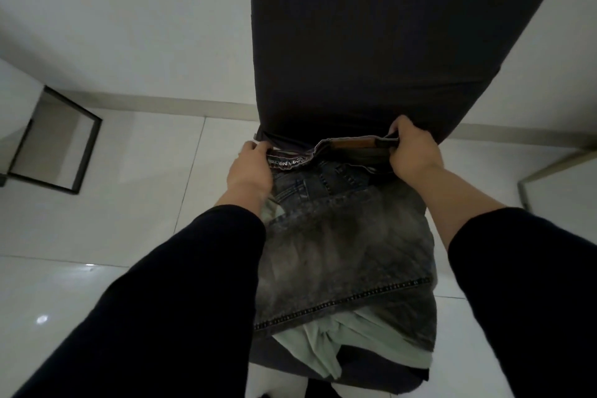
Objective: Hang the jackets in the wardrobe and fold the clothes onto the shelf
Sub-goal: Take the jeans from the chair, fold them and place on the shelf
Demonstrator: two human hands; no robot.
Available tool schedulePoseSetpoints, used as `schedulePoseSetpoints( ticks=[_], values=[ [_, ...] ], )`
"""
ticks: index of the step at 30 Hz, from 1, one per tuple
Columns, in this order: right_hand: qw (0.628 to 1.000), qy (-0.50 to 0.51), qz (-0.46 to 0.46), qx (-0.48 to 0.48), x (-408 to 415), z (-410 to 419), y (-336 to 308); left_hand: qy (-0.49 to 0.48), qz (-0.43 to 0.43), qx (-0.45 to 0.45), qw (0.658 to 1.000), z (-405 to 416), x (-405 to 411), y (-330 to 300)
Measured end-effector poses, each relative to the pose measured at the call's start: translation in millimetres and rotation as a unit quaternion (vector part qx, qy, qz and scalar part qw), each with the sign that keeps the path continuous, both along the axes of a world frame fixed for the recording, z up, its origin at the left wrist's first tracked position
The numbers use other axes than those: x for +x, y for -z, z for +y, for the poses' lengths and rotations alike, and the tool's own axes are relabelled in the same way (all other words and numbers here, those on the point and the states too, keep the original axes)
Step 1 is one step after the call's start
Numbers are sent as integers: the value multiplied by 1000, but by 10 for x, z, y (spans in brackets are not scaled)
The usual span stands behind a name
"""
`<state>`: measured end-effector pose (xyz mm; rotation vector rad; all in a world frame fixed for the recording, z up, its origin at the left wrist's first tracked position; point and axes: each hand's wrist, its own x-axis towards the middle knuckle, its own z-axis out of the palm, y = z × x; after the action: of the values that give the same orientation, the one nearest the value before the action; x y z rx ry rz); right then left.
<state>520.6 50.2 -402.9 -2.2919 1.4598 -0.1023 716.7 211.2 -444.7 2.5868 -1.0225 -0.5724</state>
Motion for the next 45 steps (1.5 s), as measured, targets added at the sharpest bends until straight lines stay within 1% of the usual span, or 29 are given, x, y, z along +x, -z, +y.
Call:
schedulePoseSetpoints(
  ticks=[2,6,12,16,18,24,28,32,34,36,38,42,45],
  values=[
    [1000,6,-27,3,-79,27,-105,6,-4,-8,1000,8,-26,-129],
    [997,11,-67,-29,-306,133,-540,36,-11,-6,999,31,-100,-544],
    [991,71,-86,-71,-801,459,-1468,127,-22,-25,991,129,-405,-1394],
    [980,123,-99,-119,-1210,832,-2159,191,-35,-40,980,220,-737,-2033],
    [975,152,-97,-134,-1470,1014,-2483,222,-28,-54,973,242,-978,-2394],
    [942,269,-125,-158,-2439,1528,-3302,352,-40,-85,931,179,-1884,-3396],
    [921,321,-142,-171,-3066,1806,-3731,420,-56,-105,900,105,-2504,-3932],
    [882,381,-184,-207,-3641,1975,-4110,444,-88,-197,870,-19,-3027,-4325],
    [862,408,-211,-215,-3941,2026,-4279,452,-89,-246,853,-67,-3291,-4519],
    [842,420,-262,-214,-4229,2067,-4441,454,-74,-289,839,-106,-3570,-4718],
    [830,415,-314,-199,-4524,2106,-4593,445,-38,-335,830,-124,-3855,-4891],
    [828,385,-390,-119,-5025,2228,-4797,425,62,-420,799,-86,-4317,-5149],
    [812,346,-466,-59,-5250,2343,-4897,439,111,-451,769,-68,-4524,-5318]
  ],
)
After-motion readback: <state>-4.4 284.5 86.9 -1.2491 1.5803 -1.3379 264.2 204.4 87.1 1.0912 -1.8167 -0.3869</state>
